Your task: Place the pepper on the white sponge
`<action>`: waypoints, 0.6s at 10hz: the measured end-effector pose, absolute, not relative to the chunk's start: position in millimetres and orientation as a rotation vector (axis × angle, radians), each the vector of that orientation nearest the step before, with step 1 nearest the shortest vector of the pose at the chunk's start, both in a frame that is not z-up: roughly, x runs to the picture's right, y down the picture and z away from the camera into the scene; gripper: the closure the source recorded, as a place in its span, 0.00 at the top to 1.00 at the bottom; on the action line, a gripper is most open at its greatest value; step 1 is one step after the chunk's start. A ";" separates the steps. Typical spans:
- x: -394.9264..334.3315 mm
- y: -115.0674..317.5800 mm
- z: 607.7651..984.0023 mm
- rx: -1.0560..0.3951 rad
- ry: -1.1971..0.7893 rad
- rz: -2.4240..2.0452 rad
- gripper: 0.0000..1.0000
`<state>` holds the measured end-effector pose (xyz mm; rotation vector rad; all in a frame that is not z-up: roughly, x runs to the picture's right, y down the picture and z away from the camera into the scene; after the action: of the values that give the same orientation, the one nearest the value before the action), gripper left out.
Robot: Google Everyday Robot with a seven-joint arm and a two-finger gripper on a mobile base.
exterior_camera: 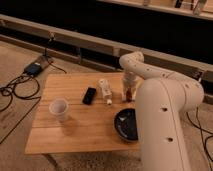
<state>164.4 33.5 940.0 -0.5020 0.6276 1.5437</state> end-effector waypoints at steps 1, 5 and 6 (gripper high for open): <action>164.9 31.8 940.1 -0.497 0.624 1.546 0.80; 168.4 26.7 938.5 -0.474 0.617 1.558 0.80; 167.5 25.7 937.0 -0.472 0.611 1.560 0.80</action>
<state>167.5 25.7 937.0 -0.4721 0.6106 1.5602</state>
